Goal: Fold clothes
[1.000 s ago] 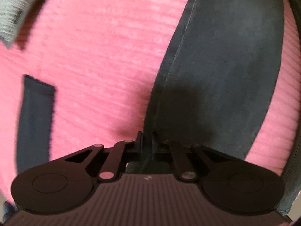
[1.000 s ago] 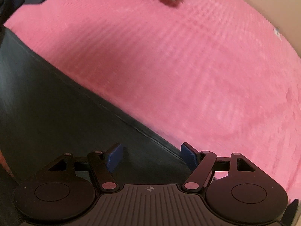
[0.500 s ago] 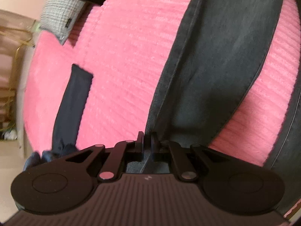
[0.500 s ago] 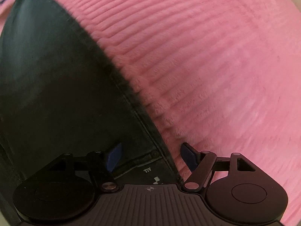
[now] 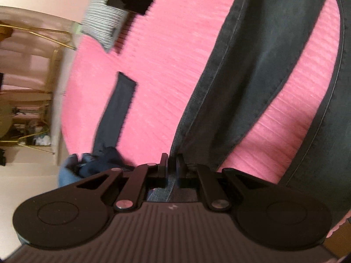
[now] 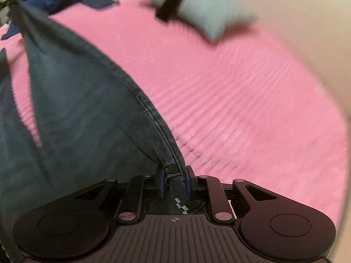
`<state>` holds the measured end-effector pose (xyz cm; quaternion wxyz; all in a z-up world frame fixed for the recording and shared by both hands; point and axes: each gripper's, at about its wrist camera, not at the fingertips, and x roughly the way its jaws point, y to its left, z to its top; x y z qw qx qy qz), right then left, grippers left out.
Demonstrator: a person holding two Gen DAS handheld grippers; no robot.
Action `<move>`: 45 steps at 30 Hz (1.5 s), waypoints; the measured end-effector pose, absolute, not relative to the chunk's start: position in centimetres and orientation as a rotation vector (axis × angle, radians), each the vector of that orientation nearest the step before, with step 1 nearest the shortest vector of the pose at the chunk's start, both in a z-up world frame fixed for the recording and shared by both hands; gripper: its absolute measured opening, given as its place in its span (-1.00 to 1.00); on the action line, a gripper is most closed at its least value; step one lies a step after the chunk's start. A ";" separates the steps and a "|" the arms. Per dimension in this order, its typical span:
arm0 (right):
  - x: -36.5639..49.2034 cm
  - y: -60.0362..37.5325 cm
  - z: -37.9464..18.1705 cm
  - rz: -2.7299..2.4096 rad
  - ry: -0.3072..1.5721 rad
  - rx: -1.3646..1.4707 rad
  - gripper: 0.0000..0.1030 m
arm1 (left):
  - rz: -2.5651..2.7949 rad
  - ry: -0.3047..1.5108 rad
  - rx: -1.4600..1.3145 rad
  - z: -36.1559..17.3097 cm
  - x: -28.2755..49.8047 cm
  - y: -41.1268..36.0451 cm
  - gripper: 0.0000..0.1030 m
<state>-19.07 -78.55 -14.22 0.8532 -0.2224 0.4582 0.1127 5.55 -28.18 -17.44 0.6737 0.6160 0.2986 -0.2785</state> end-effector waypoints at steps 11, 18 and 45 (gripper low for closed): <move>-41.6 -67.9 -20.8 -0.057 1.125 -0.202 -0.51 | -0.821 0.729 1.413 -20.7 -5.6 -15.5 -0.91; -44.4 -68.2 -22.4 -0.268 1.113 0.277 0.46 | -0.902 0.795 1.417 -26.6 -8.7 -13.5 -0.91; -50.6 -73.2 -28.5 -0.425 0.358 0.944 -0.69 | -0.834 0.450 1.422 -31.9 -9.6 -10.8 -0.90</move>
